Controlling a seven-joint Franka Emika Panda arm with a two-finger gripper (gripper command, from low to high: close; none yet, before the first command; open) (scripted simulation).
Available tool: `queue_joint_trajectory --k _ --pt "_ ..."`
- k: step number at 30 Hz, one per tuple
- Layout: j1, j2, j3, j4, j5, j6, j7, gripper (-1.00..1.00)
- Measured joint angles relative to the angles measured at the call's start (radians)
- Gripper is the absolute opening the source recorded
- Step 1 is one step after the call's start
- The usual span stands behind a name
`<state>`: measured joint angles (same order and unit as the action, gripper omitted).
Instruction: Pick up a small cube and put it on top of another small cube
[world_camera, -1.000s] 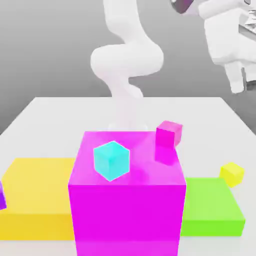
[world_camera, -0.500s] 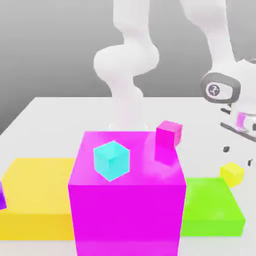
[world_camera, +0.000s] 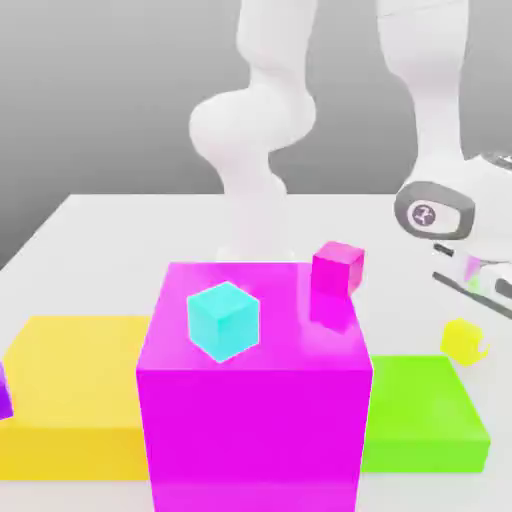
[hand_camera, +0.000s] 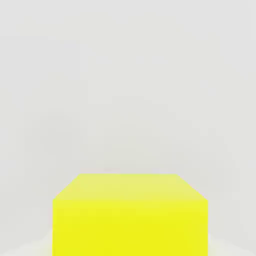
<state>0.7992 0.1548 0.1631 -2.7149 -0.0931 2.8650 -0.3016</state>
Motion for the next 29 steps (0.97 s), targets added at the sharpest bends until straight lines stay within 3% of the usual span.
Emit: queue_joint_trajectory --k 7,20,22,25,26,29 --pt "-0.115 -0.255 -0.054 0.026 0.080 -0.277 0.030 -1.00" --pt "-0.399 -0.720 -0.218 0.123 0.057 -0.839 0.263 -1.00" --pt "-0.431 -0.749 -0.231 0.109 0.053 -0.855 0.284 -1.00" --pt "-0.443 -0.721 -0.237 0.037 0.051 -0.754 0.289 -1.00" --pt "-0.444 -0.712 -0.238 0.019 0.051 -0.728 0.289 1.00" --pt "-0.444 -0.712 -0.238 0.019 0.051 -0.728 0.288 1.00"
